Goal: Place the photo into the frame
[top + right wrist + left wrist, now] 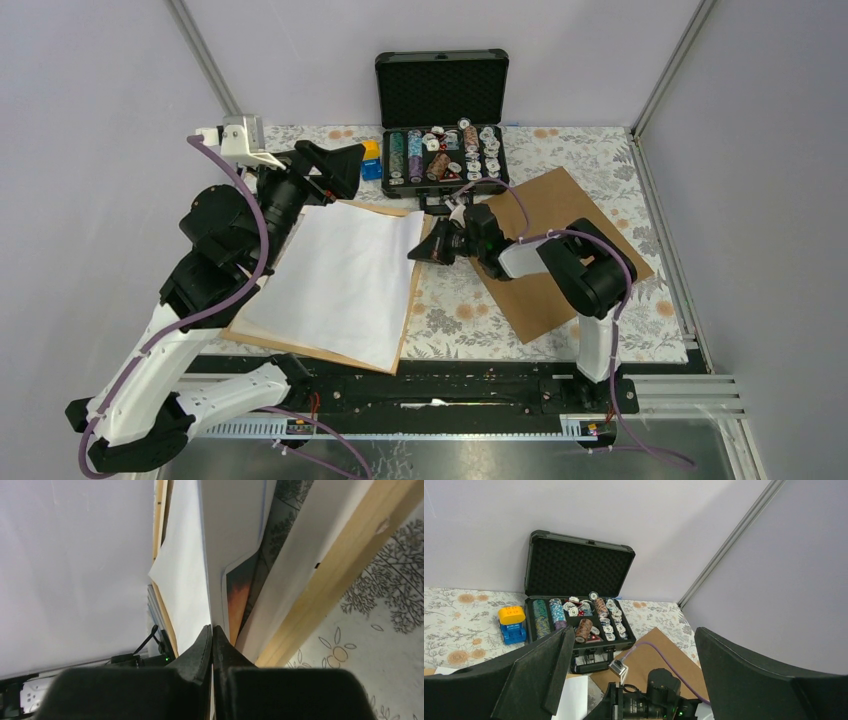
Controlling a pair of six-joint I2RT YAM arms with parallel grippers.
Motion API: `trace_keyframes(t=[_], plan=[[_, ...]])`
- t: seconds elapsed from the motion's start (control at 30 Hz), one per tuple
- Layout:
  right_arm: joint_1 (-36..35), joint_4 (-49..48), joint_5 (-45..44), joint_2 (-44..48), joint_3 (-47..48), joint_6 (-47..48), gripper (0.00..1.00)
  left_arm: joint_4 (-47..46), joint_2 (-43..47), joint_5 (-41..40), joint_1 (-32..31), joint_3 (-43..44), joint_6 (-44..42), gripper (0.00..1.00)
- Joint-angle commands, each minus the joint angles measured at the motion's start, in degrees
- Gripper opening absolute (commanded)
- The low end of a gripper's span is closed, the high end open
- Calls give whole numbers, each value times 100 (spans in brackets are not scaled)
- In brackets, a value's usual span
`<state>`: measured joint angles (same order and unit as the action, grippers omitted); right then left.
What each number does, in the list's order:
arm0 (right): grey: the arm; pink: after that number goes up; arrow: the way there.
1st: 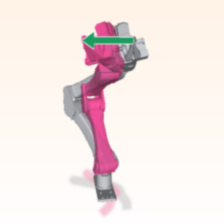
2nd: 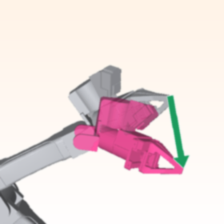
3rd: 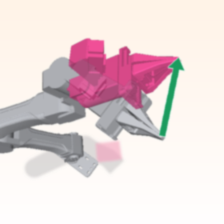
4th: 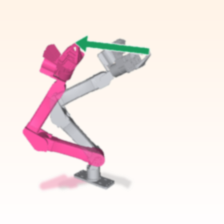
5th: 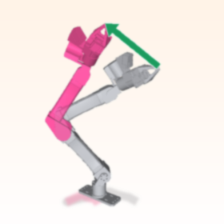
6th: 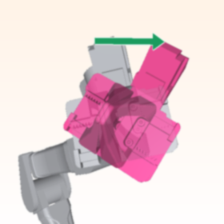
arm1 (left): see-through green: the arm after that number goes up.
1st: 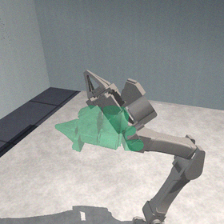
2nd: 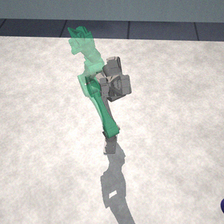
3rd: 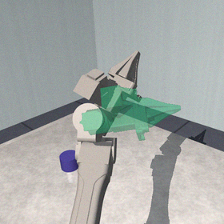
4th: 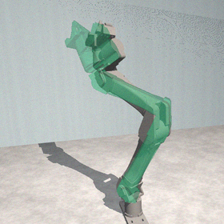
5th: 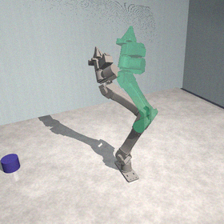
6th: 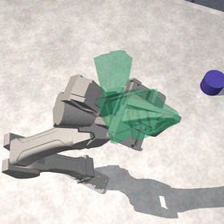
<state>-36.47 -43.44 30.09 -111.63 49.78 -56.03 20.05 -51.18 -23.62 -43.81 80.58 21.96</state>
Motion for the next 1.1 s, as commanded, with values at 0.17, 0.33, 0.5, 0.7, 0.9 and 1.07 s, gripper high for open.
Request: trace_keyframes(t=[0.17, 0.33, 0.5, 0.7, 0.9, 1.07], plan=[[394, -1065, 1543, -596, 138, -373, 1, -231, -19, 150, 11, -30, 57, 99], [396, -1672, 1208, -639, -28, -929, 34, -227, -26, 183, 9, -63, 98, 99], [64, -1677, 425, -537, -73, -1031, 43, -262, -40, 176, 5, -73, 90, 99], [-56, -1061, -131, -363, -15, -610, 5, -228, -35, 182, 9, -64, 98, 99], [-38, -364, 225, 400, -134, 576, 0, -179, -25, 137, 4, -32, 63, 99], [-6, -727, 805, 624, -326, 845, 0, -182, -55, 204, 9, -8, 111, 99]])
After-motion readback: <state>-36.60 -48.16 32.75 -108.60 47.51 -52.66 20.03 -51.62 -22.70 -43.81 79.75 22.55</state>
